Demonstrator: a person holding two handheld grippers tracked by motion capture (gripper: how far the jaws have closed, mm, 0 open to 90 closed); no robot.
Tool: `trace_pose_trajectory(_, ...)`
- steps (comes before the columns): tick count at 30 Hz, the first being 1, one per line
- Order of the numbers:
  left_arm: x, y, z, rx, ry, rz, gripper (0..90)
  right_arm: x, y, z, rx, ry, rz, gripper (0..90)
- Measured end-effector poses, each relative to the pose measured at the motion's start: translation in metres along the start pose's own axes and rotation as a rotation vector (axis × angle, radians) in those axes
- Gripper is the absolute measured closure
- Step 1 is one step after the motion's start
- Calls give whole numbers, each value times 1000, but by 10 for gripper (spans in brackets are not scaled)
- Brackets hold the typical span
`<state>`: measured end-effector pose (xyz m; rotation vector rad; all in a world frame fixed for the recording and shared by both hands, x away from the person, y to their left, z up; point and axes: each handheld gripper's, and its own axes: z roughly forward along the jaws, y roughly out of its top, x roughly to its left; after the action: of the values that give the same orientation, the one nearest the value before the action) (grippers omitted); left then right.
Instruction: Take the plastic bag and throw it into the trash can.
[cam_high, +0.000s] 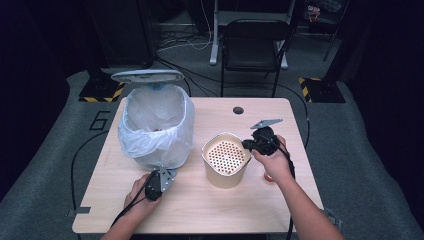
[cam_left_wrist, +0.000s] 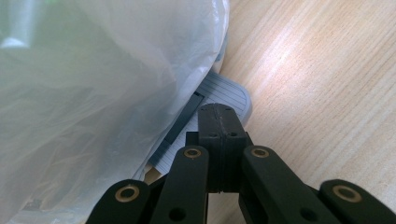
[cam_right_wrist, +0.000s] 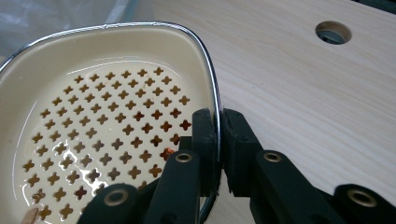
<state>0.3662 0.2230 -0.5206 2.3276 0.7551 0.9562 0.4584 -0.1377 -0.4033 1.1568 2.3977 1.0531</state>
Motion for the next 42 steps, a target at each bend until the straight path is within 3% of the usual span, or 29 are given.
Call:
trace_pose_trajectory(8,0,0,0,0,1,1,900,17,-12,-9,3,67,-67,844)
trace_pose_trajectory(16,0,0,0,-2,2,0,900,28,-25,-18,-22,96,-99,842)
trace_pose_trajectory(22,0,0,0,-2,3,1,900,31,-32,-24,-23,133,-165,838)
trace_pose_trajectory(27,0,0,0,-3,3,1,900,31,-34,-27,-24,157,-179,836)
trace_pose_trajectory(36,0,0,0,-5,3,1,900,30,-33,-43,-117,124,-156,648)
trace_pose_trajectory(42,0,-1,0,-6,1,0,900,21,-39,-61,-192,56,-115,521)
